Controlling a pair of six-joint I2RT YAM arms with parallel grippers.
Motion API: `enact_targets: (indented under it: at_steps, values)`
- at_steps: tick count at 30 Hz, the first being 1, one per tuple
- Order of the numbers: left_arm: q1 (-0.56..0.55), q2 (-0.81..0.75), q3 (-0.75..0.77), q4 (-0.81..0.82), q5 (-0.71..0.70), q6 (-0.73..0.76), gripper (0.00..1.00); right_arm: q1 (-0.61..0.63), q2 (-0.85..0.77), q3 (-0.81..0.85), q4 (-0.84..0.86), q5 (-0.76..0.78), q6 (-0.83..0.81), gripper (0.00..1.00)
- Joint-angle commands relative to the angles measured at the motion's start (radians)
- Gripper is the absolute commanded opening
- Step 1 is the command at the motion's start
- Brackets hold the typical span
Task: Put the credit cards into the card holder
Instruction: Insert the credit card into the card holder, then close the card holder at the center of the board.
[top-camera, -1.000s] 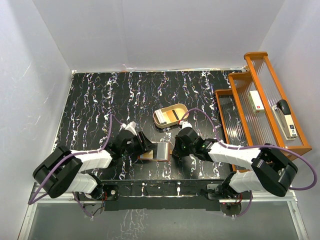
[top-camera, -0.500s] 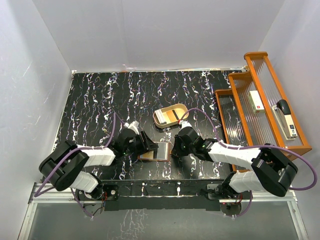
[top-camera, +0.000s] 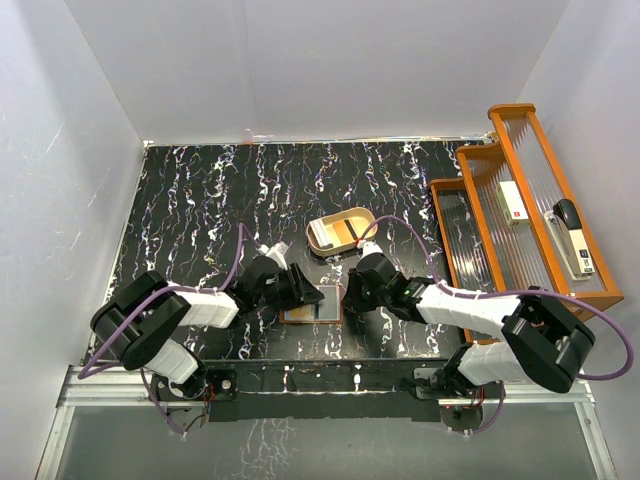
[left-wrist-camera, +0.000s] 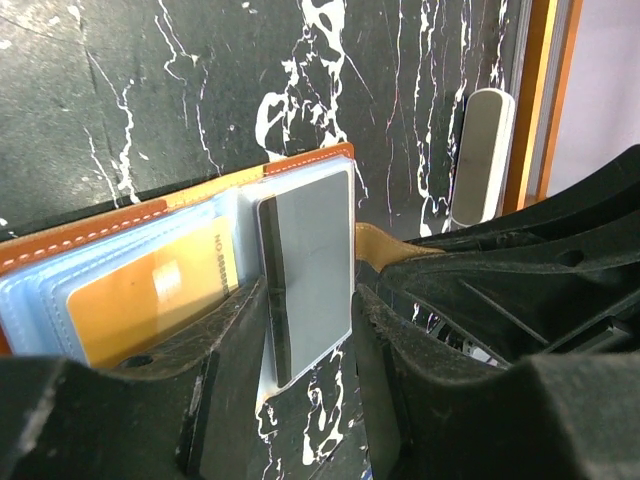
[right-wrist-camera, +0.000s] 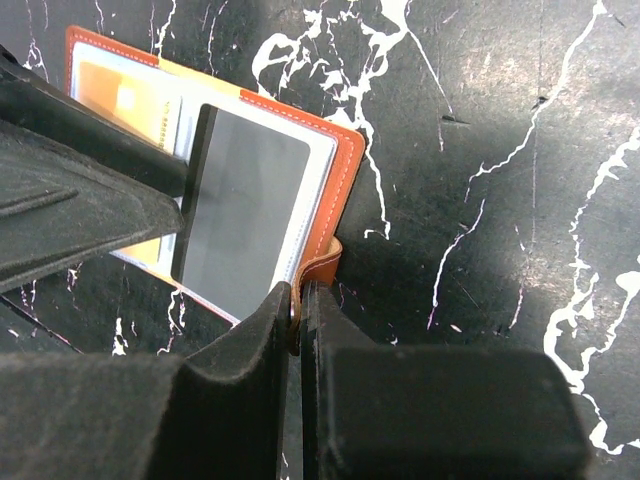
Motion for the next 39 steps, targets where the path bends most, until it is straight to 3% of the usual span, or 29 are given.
enact_targets:
  at_steps: [1,11,19,25,39]
  values:
    - [-0.023,-0.026,0.026,0.026,0.031,0.031,0.38,0.003,0.006,0.007,0.086,0.001,-0.018,0.00]
    - [-0.008,-0.308,0.082,-0.422,-0.155,0.149,0.59,0.003,-0.048,-0.004,0.049,0.019,-0.023,0.00]
    - [0.087,-0.412,0.099,-0.677,-0.224,0.160,0.67,0.003,-0.042,-0.002,0.046,0.006,-0.021,0.00]
    - [0.187,-0.450,0.042,-0.691,-0.165,0.132,0.70,0.003,-0.035,0.010,0.040,0.005,-0.025,0.00]
    - [0.198,-0.344,-0.018,-0.567,-0.062,0.079,0.74,0.003,-0.002,0.006,0.063,-0.001,-0.019,0.00]
